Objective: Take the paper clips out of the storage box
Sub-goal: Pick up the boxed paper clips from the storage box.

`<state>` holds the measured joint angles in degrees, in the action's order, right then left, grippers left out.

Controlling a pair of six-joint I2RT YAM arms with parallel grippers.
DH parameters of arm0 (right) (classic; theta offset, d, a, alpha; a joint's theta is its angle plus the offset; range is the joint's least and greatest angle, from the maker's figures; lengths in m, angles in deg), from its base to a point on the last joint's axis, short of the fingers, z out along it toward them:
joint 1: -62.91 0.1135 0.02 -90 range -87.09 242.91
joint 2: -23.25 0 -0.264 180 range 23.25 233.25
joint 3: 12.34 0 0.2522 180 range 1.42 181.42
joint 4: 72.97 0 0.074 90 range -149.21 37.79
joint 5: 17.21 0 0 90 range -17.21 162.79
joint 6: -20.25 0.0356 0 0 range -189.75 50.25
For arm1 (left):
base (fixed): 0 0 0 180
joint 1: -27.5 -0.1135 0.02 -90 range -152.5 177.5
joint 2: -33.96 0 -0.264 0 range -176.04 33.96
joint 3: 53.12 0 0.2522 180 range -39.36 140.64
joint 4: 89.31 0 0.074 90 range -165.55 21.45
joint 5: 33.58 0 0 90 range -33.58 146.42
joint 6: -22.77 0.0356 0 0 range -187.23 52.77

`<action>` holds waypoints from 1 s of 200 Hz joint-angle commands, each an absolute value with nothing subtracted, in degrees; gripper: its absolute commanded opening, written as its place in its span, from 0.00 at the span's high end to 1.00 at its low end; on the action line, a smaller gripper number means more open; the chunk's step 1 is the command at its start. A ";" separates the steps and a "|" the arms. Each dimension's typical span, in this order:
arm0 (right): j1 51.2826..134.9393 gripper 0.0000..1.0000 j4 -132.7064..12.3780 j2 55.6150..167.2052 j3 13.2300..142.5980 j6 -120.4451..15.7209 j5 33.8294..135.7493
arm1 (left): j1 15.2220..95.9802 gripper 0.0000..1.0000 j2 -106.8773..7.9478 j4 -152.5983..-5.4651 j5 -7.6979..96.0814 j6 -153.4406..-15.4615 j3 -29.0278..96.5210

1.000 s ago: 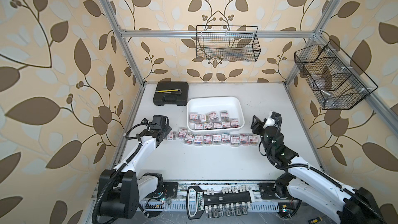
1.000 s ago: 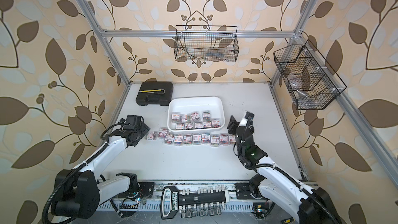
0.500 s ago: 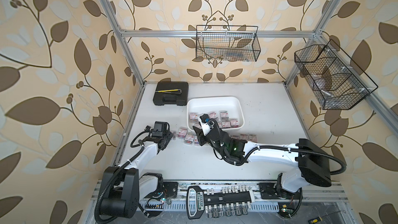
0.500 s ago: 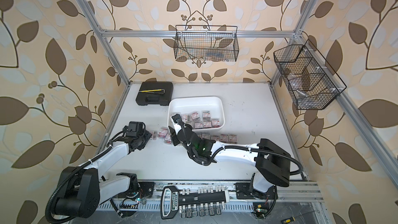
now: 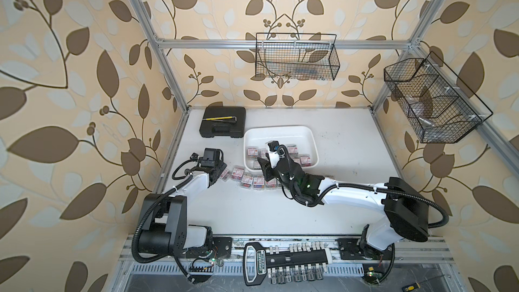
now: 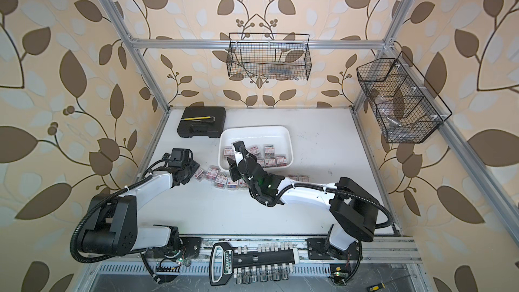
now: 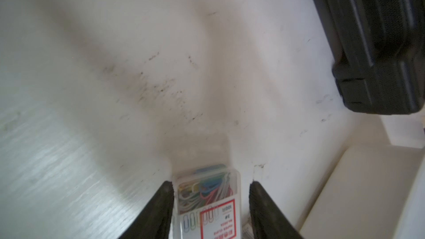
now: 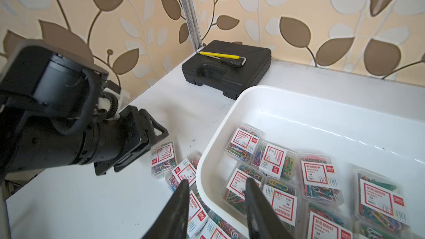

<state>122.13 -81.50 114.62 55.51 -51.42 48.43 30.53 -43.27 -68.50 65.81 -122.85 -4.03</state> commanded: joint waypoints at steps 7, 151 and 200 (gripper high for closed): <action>120.99 0.58 -82.71 112.26 52.92 -50.24 48.95 | 30.67 0.44 -46.23 -69.94 66.90 -119.72 -0.75; 111.64 0.53 -78.99 106.47 47.37 -46.39 49.12 | 30.71 0.29 -38.31 -58.89 72.53 -120.80 -0.50; 109.10 0.49 -78.55 105.48 45.66 -46.30 47.38 | 30.67 0.17 -35.49 -67.53 63.84 -122.12 -8.14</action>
<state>109.85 -79.51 107.10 46.96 -47.24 47.97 30.53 -35.09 -64.44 67.58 -120.64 -6.67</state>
